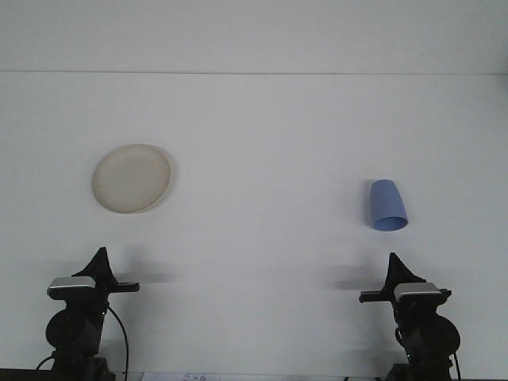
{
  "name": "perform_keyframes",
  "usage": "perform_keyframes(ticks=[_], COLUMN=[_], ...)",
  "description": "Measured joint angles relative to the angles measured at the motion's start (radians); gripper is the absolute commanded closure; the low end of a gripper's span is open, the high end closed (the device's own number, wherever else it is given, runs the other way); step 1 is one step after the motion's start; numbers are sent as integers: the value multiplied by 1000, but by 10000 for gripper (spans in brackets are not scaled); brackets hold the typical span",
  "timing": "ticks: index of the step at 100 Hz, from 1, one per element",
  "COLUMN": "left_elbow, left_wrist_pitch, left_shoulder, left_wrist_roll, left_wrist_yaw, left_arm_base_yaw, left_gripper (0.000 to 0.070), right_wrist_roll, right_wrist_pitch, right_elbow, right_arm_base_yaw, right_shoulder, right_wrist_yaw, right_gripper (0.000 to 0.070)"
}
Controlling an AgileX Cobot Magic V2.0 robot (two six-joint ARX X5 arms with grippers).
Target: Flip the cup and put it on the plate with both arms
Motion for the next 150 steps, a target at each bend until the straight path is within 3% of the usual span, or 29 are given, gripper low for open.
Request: perform_keyframes(ticks=[91,108,130,136,145,150], left_elbow=[0,0,0,0,0,0], left_wrist_pitch=[0,0,0,0,0,0], left_shoulder=[0,0,0,0,0,0], left_wrist_roll=[0,0,0,0,0,0], left_wrist_yaw=[0,0,0,0,0,0], left_arm_base_yaw=[0,0,0,0,0,0], left_gripper=[684,684,684,685,684,685], right_wrist_roll=[6,108,267,293,306,305], right_wrist_pitch=[0,0,-1,-21,-12,-1], right_elbow=[0,0,11,48,138,192], right_arm_base_yaw=[0,0,0,0,0,0], right_shoulder=[0,0,0,3,33,63], right_wrist_yaw=[-11,-83,-72,-30,39,63], right_gripper=[694,694,688,595,269,176])
